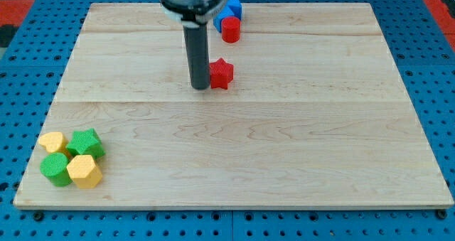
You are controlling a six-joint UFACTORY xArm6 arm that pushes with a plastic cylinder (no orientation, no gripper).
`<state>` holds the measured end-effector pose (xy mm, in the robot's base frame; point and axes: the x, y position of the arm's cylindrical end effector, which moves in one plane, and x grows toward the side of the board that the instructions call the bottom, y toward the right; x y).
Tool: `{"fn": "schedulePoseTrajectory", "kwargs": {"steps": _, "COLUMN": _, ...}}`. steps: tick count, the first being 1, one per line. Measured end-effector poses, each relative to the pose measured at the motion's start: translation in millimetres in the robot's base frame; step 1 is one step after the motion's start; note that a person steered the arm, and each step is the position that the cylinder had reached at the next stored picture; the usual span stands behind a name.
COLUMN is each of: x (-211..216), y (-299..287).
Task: Slide red star towards red circle
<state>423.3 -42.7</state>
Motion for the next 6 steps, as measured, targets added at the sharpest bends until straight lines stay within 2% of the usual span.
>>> {"fn": "schedulePoseTrajectory", "kwargs": {"steps": 1, "x": 13, "y": 33}}
{"fn": "schedulePoseTrajectory", "kwargs": {"steps": 3, "x": -44, "y": 52}}
{"fn": "schedulePoseTrajectory", "kwargs": {"steps": 4, "x": -41, "y": 52}}
{"fn": "schedulePoseTrajectory", "kwargs": {"steps": 5, "x": 6, "y": 24}}
{"fn": "schedulePoseTrajectory", "kwargs": {"steps": 6, "x": -3, "y": 15}}
